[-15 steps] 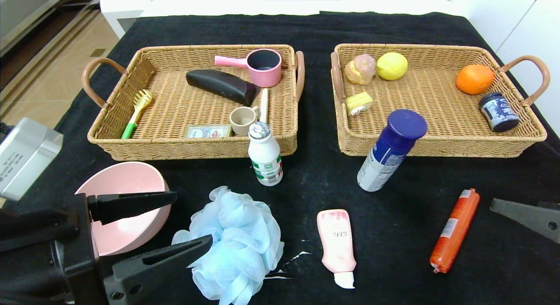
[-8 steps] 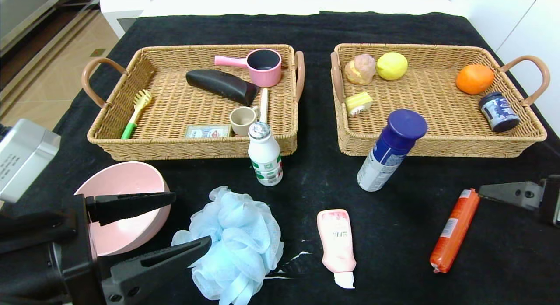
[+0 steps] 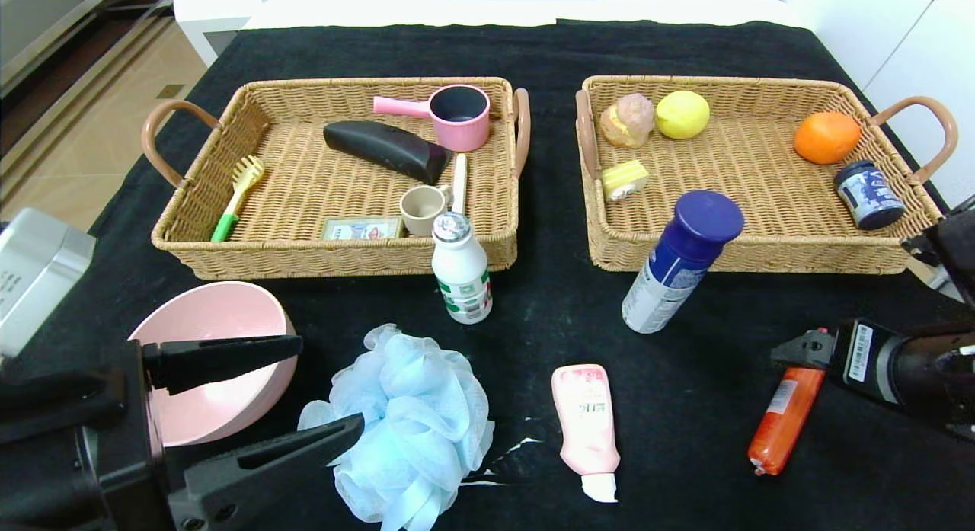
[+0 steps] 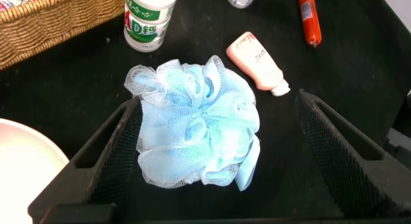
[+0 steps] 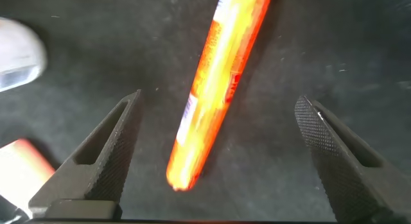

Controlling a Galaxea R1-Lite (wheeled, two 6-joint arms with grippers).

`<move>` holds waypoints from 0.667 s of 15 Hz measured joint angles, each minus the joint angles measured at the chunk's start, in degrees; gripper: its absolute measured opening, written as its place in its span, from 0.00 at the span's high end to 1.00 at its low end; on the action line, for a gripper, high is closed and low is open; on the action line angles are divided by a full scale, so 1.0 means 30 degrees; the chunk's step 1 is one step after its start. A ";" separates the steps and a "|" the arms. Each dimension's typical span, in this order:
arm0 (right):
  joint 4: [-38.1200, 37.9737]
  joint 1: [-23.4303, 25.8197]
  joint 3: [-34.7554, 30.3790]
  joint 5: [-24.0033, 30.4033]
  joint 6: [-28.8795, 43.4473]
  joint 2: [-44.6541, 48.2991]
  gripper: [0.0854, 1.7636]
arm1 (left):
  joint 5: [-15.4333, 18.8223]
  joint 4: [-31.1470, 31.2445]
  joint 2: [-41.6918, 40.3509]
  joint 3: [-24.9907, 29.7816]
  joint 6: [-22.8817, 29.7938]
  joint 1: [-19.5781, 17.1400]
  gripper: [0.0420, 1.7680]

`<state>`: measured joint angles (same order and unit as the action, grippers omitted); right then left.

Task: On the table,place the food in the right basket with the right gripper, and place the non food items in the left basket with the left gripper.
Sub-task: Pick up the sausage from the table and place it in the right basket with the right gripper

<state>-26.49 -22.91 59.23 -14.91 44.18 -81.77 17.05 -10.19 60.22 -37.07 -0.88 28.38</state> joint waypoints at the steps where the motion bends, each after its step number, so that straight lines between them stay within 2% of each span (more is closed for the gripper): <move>1: 0.0041 0.0012 -0.0008 0.0000 0.0049 -0.0276 0.03 | 0.0000 0.0037 -0.0053 0.0012 0.0000 0.0004 0.03; 10: 0.0211 0.0313 -0.0114 0.0853 0.0764 -0.1418 0.03 | 0.0020 0.0065 -0.0378 0.0114 -0.0020 0.0004 0.03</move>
<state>-25.86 -21.97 58.89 -12.35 46.47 -86.03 17.12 -10.00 59.09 -36.73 -0.94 28.39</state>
